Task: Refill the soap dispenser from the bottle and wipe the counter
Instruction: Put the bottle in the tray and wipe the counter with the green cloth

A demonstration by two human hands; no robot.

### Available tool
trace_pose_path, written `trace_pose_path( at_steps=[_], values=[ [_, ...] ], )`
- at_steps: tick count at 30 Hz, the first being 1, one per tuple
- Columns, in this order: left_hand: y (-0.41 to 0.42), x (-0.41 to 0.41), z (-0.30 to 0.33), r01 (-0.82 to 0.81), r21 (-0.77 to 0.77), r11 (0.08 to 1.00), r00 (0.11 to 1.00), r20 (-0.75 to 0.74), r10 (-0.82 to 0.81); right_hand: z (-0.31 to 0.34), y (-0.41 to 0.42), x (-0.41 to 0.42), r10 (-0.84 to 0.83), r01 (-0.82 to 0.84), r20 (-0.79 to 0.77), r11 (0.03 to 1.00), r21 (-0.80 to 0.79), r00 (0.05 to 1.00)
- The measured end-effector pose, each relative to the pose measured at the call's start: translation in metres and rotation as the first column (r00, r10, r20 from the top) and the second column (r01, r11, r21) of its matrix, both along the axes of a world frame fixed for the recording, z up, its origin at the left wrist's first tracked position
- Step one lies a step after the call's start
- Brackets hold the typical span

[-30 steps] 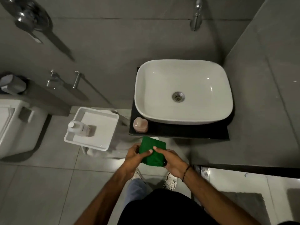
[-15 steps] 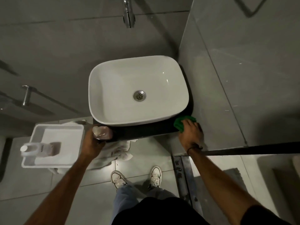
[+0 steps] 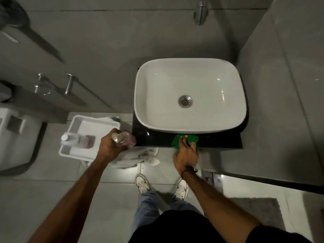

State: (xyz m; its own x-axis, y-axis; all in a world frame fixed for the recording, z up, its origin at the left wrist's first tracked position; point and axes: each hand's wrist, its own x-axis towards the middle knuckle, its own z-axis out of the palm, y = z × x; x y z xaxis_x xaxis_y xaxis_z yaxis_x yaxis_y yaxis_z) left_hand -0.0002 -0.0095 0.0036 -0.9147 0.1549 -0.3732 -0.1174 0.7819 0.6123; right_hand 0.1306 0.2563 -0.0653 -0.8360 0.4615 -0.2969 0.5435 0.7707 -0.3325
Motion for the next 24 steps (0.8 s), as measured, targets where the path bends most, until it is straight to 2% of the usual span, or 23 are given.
trace_pose_path(
  at_steps=[5,8,12,14,19,24],
  values=[
    [-0.041,-0.005,0.004,-0.055,0.008,0.998,0.998,0.007,0.055,0.011,-0.100,-0.045,0.166,-0.163,0.010,0.978,-0.127,0.986],
    [-0.054,-0.008,0.004,-0.014,0.000,1.000,1.000,-0.022,0.014,0.012,-0.137,-0.074,0.307,-0.302,0.014,0.943,-0.138,0.952],
    [-0.061,-0.018,0.006,0.035,-0.007,0.999,0.999,-0.004,-0.035,-0.002,-0.119,-0.076,0.538,-0.539,-0.030,0.838,-0.086,0.842],
    [-0.058,-0.023,0.008,0.065,-0.006,0.998,0.998,-0.002,-0.065,-0.007,-0.091,-0.060,0.573,-0.576,-0.056,0.816,-0.046,0.818],
    [-0.036,-0.030,0.007,0.125,0.052,0.991,0.992,0.023,-0.126,-0.008,-0.014,-0.006,0.402,-0.403,0.022,0.914,0.046,0.915],
    [-0.020,-0.034,0.003,0.197,0.073,0.978,0.980,0.012,-0.199,-0.004,0.077,0.032,0.107,-0.110,0.033,0.987,0.114,0.994]
  ],
)
